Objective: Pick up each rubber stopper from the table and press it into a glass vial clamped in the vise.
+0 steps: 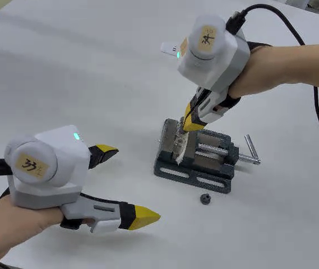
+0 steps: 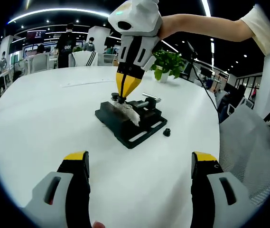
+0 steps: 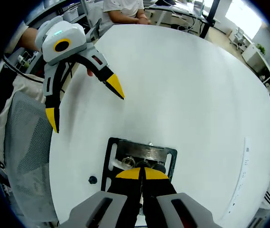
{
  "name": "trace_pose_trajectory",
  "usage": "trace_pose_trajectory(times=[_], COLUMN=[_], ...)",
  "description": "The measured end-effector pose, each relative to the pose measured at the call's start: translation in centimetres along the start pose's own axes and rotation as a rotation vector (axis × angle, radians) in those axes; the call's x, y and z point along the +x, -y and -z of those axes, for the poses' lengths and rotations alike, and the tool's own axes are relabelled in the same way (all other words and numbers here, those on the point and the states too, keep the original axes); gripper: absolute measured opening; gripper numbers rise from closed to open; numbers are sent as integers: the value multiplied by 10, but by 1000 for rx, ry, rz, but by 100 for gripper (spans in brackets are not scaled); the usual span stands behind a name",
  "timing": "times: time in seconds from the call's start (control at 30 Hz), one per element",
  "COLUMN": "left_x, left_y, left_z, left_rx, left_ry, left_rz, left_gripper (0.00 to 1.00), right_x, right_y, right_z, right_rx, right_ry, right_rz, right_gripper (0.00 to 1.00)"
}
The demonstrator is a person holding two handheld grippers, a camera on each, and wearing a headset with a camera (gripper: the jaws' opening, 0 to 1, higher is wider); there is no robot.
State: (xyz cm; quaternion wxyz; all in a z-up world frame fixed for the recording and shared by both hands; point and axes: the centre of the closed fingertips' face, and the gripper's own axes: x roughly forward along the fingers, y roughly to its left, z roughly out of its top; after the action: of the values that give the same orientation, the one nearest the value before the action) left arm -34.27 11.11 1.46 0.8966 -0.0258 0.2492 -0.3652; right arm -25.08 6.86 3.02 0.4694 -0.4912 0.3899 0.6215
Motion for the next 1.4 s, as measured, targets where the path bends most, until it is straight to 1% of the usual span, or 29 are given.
trace_pose_trajectory(times=[0.07,0.1,0.13,0.2,0.23,0.27,0.33,0.37,0.4,0.43,0.5,0.6,0.67,0.7,0.73,0.77,0.83,0.87,0.9,0.97,1.03,1.17,1.3,1.4], left_x=[1,1,2,3,3,3,4,5,6,6,6,6,5,5,4,3,3,3,3,3,3,2,2,2], left_y=[-2,-3,-4,-5,-6,-6,-8,-9,-9,-9,-11,-10,-11,-11,-11,-12,-12,-12,-11,-11,-10,-11,-10,-8], left_z=[-3,-5,-6,-8,-9,-11,-10,-10,-10,-10,-10,-11,-11,-10,-10,-9,-8,-9,-9,-8,-8,-9,-7,-7], left_rx=[-1,1,0,3,2,-1,-1,-3,-5,-6,-14,-9,-12,-11,-14,-17,-17,-17,-21,-20,-19,-26,-28,-30], left_ry=[4,6,8,10,14,18,22,22,21,22,25,25,24,22,20,19,17,20,22,20,19,27,24,27], left_rz=[-1,-2,-3,-4,-6,-8,-10,-12,-12,-13,-16,-16,-15,-17,-17,-18,-18,-21,-20,-20,-18,-23,-24,-24], left_gripper=[88,88,88,88,88,88,88,88,88,88,88,87,87,87,87,87,87,87,87,87,87,87,87,87], right_x=[2,2,1,1,1,2,3,3,2,2,1,1,1,2,2,2,2,3,3,3,4,3,4,4], right_y=[2,1,1,2,2,0,-1,-3,-1,-3,-3,0,0,1,1,1,2,4,5,1,4,4,5,6], right_z=[-1,0,1,1,2,2,1,2,1,1,1,1,1,0,0,0,1,0,0,0,1,2,2,2], right_rx=[-6,5,-11,9,7,23,28,20,-43,-14,11,44,45,62,42,37,67,94,98,73,74,94,75,85], right_ry=[-7,-14,-18,-14,-9,-2,-2,-10,-25,-17,-16,2,1,-10,-19,-23,-22,-20,-22,-34,-47,-45,-61,-58], right_rz=[0,-5,-5,-7,-12,-22,-28,-26,-6,-12,-14,-30,-30,-23,-16,-11,-7,-9,-7,-6,-3,-3,9,11], right_gripper=[0,0,0,0,0,0,0,0,0,0,0,0,0,0,0,0,0,0,0,0,0,0,0,0])
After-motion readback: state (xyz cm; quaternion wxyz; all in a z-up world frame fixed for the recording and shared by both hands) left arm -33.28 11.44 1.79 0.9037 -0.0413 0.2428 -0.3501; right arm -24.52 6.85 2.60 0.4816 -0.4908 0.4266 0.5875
